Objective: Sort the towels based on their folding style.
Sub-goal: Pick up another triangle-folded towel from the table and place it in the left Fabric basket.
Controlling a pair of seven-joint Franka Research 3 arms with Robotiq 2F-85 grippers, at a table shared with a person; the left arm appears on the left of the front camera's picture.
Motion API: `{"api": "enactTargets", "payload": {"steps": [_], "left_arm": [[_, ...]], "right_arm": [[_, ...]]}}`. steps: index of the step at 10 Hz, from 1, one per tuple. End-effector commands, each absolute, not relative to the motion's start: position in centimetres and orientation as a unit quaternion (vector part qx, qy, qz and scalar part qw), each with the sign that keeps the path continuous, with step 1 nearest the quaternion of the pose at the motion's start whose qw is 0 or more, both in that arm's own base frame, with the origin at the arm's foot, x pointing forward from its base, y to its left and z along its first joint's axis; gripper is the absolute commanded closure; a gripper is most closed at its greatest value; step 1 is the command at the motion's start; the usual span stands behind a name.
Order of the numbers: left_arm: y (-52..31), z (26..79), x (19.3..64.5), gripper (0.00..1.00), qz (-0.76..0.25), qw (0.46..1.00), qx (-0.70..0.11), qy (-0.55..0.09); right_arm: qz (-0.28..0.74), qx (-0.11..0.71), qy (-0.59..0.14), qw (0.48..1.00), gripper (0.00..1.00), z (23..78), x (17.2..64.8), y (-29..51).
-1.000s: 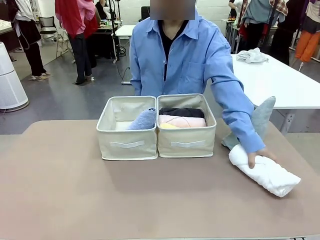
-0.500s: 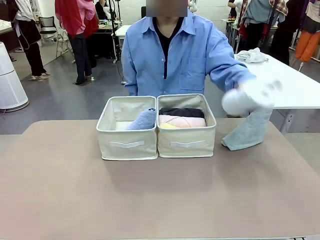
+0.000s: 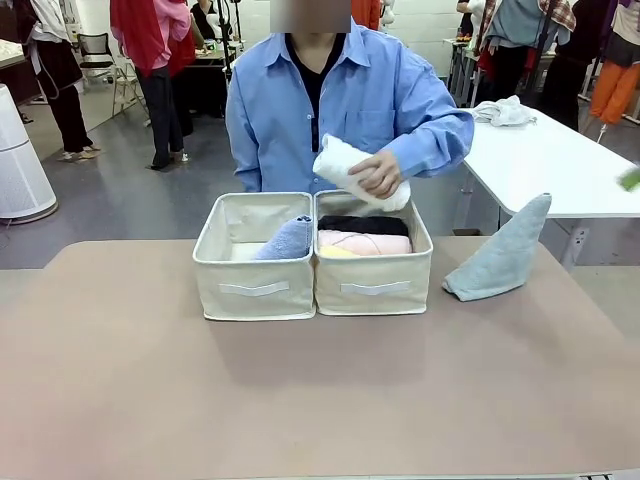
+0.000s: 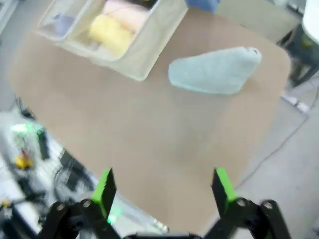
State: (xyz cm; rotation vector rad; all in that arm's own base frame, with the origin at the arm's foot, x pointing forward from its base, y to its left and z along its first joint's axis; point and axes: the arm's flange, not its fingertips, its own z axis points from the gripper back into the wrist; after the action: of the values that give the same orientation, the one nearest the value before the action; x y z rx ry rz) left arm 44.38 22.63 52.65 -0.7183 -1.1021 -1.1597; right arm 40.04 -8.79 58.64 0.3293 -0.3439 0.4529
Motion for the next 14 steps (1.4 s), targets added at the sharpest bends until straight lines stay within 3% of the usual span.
{"api": "enactTargets", "payload": {"steps": [1, 4, 11, 13, 14], "left_arm": [[22.7, 52.7, 44.1, 0.0, -0.512, 0.639, -0.312, -0.482], [22.7, 52.7, 44.1, 0.0, -0.512, 0.639, -0.312, -0.482], [22.7, 52.7, 44.1, 0.0, -0.512, 0.639, -0.312, -0.482], [22.7, 52.7, 44.1, 0.0, -0.512, 0.639, -0.312, -0.482], [22.7, 52.7, 44.1, 0.0, -0.512, 0.639, -0.312, -0.482]], "right_arm": [[0.131, 0.126, -0.138, 0.974, 0.0, 56.8, 46.8, -4.4], [0.085, 0.1, -0.094, 0.987, 0.0, 53.0, 51.7, -2.5], [0.097, 0.105, -0.105, 0.984, 0.0, 51.7, 52.1, -1.1], [-0.145, 0.079, -0.103, 0.981, 0.0, 51.0, 55.5, -2.6], [-0.216, 0.045, -0.085, 0.972, 0.0, 50.6, 56.3, -3.6]]}}
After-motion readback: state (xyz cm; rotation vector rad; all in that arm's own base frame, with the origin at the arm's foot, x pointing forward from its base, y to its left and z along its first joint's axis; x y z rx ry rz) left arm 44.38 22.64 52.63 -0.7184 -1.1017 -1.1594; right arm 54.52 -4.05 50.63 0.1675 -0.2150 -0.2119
